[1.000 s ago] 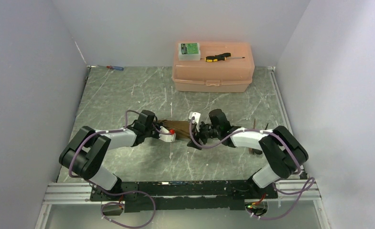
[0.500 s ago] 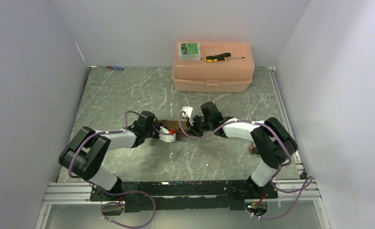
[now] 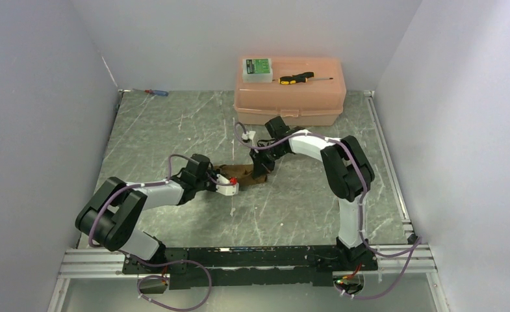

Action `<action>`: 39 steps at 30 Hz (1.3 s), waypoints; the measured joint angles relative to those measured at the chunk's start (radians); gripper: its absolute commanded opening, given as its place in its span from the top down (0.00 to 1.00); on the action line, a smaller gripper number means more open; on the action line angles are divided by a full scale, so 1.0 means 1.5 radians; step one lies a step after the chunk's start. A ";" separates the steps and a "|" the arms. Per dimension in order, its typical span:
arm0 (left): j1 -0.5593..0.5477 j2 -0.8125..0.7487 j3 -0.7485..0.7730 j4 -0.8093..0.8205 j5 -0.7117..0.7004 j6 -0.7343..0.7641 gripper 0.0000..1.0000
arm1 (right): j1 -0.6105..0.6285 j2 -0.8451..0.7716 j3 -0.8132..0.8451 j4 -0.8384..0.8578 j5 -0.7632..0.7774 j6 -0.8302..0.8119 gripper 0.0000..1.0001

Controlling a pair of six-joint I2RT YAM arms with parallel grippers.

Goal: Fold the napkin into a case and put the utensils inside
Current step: Fold the 2/3-rectangle-folded napkin at the center of the board.

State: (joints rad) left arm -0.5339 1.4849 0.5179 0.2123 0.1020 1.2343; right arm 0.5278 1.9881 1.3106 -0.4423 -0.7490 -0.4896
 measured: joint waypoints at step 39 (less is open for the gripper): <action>-0.074 -0.050 0.231 -0.315 0.223 -0.222 0.43 | -0.041 0.120 0.106 -0.164 -0.147 0.015 1.00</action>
State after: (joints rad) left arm -0.6449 1.4101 0.8642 -0.2600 0.4370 0.9009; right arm 0.4660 2.1677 1.4696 -0.6876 -0.9695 -0.4667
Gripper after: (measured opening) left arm 0.558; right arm 0.033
